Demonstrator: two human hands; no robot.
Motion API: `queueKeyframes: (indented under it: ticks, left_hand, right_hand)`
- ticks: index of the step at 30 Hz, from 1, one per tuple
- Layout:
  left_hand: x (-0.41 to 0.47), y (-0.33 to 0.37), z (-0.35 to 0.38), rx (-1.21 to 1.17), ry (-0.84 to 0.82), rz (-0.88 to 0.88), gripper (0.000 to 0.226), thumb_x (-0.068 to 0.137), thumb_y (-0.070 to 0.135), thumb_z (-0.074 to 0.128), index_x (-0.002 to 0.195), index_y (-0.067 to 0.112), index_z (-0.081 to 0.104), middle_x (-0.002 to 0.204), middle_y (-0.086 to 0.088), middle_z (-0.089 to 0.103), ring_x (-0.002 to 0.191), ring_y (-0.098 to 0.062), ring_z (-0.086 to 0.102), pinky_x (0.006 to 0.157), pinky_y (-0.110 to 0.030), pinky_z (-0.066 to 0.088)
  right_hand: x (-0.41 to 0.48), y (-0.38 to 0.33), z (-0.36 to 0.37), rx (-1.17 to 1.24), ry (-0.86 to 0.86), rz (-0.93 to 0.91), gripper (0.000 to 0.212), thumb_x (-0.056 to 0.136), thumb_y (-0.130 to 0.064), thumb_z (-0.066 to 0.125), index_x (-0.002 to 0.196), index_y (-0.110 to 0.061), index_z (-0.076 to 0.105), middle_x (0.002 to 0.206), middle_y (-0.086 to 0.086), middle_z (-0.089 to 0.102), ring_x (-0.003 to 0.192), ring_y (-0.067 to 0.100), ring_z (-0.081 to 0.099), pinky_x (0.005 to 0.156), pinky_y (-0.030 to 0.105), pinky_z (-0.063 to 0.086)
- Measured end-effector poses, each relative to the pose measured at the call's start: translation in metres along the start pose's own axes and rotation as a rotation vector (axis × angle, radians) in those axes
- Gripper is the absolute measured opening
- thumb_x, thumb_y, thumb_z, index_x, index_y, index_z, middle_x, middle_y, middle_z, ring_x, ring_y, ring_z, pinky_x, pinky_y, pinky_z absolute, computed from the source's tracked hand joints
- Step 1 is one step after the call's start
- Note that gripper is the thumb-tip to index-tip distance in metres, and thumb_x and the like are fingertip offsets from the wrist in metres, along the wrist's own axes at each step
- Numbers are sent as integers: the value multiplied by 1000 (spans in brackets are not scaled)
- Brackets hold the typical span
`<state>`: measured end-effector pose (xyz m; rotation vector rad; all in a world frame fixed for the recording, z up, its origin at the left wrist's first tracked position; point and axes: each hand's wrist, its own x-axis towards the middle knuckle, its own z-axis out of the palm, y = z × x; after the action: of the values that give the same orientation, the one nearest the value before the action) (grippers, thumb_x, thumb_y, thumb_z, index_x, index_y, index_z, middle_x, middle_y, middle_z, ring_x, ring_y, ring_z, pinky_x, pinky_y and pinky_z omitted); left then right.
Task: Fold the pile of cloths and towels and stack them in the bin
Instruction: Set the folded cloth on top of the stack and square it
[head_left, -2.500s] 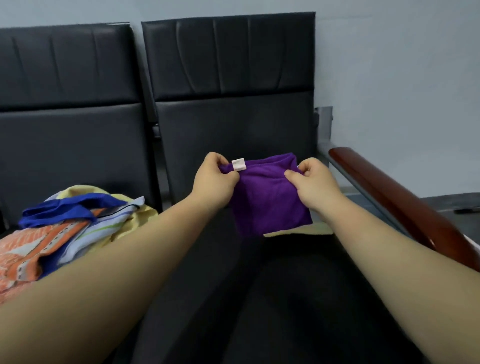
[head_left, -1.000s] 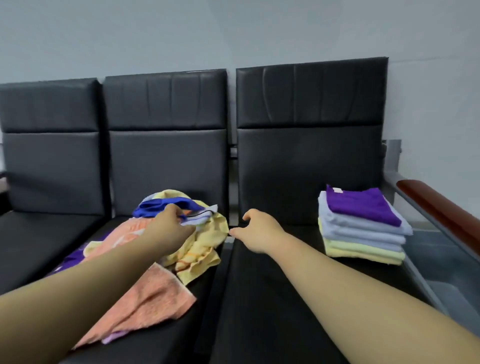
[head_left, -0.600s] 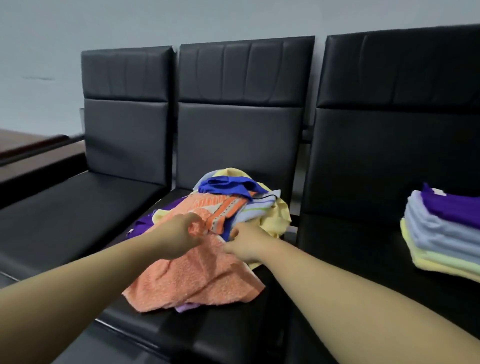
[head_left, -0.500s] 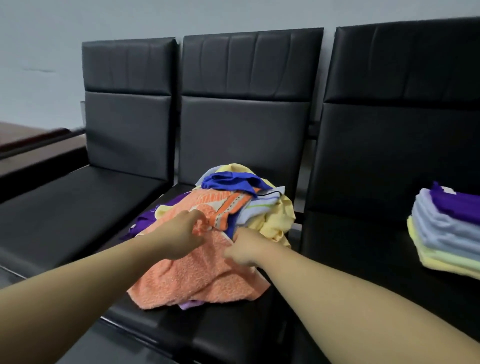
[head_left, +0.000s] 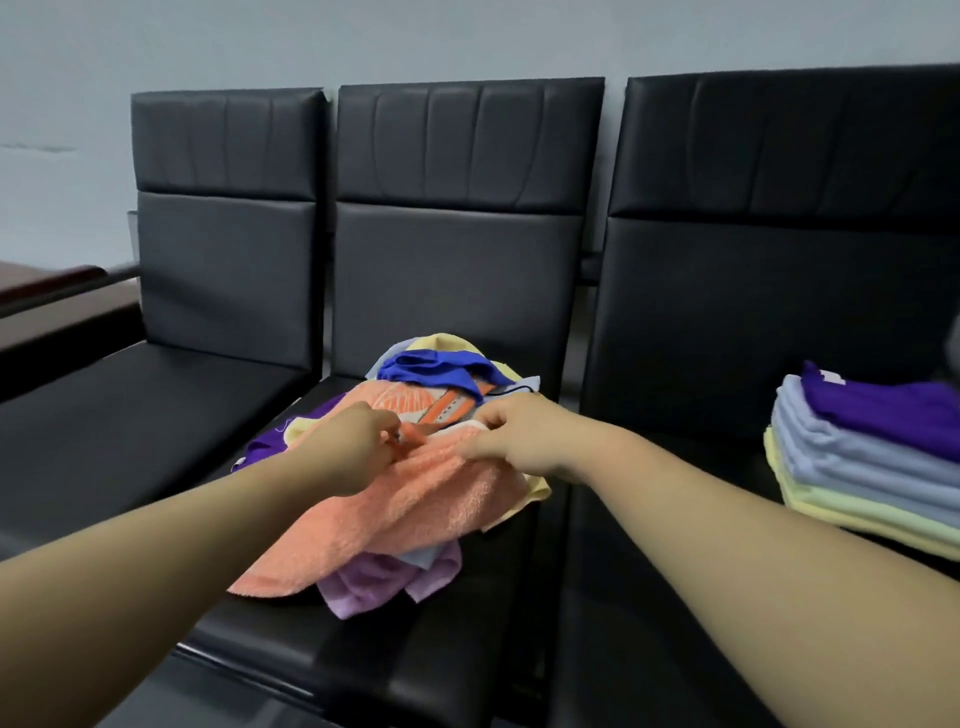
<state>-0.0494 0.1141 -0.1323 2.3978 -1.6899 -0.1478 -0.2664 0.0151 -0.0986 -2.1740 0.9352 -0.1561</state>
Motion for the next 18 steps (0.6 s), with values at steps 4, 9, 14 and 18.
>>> queueKeyframes:
  ticks: [4, 9, 14, 18]
  left_hand:
    - [-10, 27, -29, -67, -56, 12, 24, 99, 38, 55, 76, 32, 56, 94, 6, 56, 83, -16, 54, 75, -33, 43]
    - [-27, 70, -55, -360, -101, 4, 13, 93, 20, 58, 86, 13, 66, 77, 2, 63, 72, -16, 59, 68, -30, 49]
    - [-43, 116, -73, -662, -121, 58, 32, 92, 3, 52, 78, 21, 75, 69, 2, 67, 62, -15, 59, 61, -27, 52]
    - [-44, 148, -73, -772, -177, 102, 20, 92, 6, 57, 102, 9, 73, 83, -8, 75, 67, -18, 67, 69, -35, 60]
  right_hand:
    - [-14, 11, -15, 156, 53, 30, 31, 85, -46, 74, 103, -21, 76, 110, 3, 73, 95, 18, 66, 87, 40, 59]
    - [-36, 24, -23, 194, 80, 26, 34, 71, -39, 80, 103, -29, 72, 88, 0, 69, 78, 20, 65, 75, 41, 57]
    - [-55, 36, -28, 250, -6, 28, 79, 79, -24, 85, 149, -29, 50, 111, -1, 71, 80, 14, 68, 73, 32, 54]
    - [-81, 48, -51, 363, -7, 54, 54, 90, -9, 75, 132, -36, 57, 115, 12, 74, 96, 28, 75, 81, 45, 62]
